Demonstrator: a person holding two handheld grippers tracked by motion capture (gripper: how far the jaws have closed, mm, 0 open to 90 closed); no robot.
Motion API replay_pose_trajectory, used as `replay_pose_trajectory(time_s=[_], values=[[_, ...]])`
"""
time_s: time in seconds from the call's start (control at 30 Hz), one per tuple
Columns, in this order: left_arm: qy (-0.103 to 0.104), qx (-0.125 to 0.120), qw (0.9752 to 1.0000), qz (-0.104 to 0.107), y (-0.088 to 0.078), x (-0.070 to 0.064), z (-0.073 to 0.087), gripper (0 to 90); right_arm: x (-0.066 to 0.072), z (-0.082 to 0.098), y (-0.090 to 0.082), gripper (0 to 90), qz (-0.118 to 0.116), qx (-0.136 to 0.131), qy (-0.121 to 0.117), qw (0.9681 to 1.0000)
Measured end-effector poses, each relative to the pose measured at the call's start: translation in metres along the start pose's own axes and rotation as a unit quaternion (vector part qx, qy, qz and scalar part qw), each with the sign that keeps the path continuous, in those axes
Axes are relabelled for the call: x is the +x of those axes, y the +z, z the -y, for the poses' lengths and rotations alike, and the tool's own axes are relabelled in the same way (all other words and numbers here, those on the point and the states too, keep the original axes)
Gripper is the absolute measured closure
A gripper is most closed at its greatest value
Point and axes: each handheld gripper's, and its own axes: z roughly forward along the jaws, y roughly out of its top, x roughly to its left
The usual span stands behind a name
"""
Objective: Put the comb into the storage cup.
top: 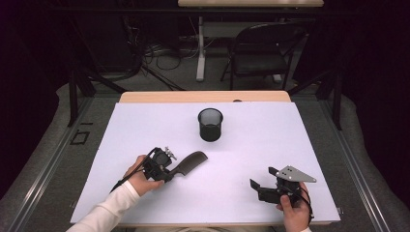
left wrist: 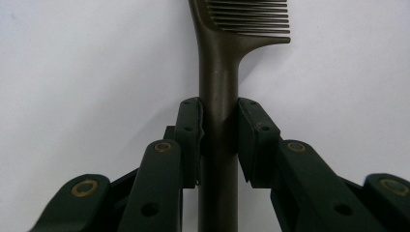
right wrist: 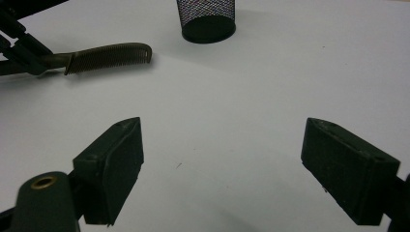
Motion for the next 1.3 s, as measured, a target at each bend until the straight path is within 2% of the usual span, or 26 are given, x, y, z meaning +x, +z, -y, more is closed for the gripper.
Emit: replay_pose_trajectory(time_s=[0.47,0.87,1.17,1.3], values=[[-0.009,-0.040,0.9991,-0.001,-0.011,0.002,0.002,72.5,0.000,0.000,0.000,15.0,0.000,0.002,0.001,1.0000],[-0.012,-0.084,0.9964,-0.003,-0.020,-0.004,-0.001,72.5,0.000,0.000,0.000,15.0,0.001,0.003,0.001,1.0000],[-0.014,-0.125,0.9920,-0.008,-0.028,-0.008,-0.004,72.5,0.000,0.000,0.001,15.0,0.002,0.003,0.000,1.0000],[-0.019,-0.148,0.9888,-0.008,-0.031,-0.011,-0.007,72.5,0.000,0.000,0.001,15.0,0.002,0.004,-0.001,1.0000]])
